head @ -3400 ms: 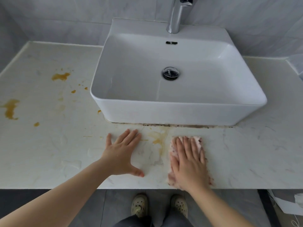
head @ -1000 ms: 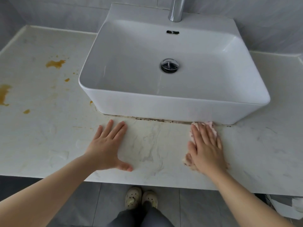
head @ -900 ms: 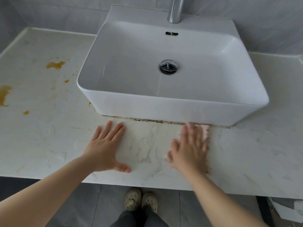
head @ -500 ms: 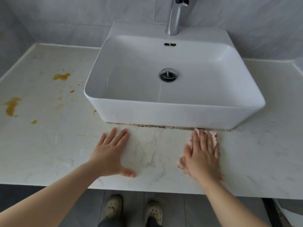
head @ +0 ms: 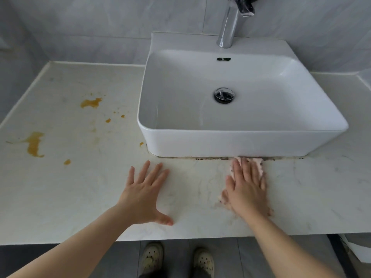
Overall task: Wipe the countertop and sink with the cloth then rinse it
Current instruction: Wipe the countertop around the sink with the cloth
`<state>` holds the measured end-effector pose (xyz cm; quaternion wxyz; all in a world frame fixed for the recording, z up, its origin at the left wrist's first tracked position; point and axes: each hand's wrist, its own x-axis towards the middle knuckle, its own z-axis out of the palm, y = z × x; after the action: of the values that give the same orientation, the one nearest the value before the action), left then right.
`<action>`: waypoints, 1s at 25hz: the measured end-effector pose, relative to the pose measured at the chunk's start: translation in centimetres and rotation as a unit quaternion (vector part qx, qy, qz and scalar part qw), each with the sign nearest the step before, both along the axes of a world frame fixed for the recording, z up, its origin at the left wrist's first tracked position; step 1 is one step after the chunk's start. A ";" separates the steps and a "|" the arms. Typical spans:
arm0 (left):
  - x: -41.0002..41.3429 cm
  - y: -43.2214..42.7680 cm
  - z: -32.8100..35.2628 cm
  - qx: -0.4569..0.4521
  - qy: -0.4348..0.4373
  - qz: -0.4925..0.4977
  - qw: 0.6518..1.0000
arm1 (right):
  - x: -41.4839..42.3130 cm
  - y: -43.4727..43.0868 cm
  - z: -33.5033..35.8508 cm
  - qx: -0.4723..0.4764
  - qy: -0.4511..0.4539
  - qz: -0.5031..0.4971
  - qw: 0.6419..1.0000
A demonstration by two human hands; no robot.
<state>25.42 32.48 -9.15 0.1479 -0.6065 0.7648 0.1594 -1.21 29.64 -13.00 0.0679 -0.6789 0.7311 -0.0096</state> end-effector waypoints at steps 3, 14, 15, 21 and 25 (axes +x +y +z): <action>1.6 -0.4 0.2 -0.002 0.006 -0.006 1.000 | 7.3 2.1 0.3 0.000 -0.033 0.071 0.997; 2.0 -0.5 -0.3 -0.030 0.039 0.003 0.999 | 11.6 2.9 -0.4 -0.016 0.003 0.195 0.981; 2.4 -0.5 -0.3 -0.028 0.041 0.000 0.999 | 11.1 3.5 0.1 -0.011 0.001 0.267 0.964; 3.4 -0.6 0.2 -0.007 0.068 0.005 0.998 | 9.0 0.7 -0.1 -0.051 -0.009 0.134 0.990; 3.2 -0.4 0.1 -0.007 0.059 0.012 0.998 | 13.6 0.6 0.1 -0.005 -0.005 0.265 0.964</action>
<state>28.59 32.08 -9.09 0.0966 -0.6062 0.7660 0.1909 12.34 30.25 -12.90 0.0684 -0.8487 0.5244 0.0020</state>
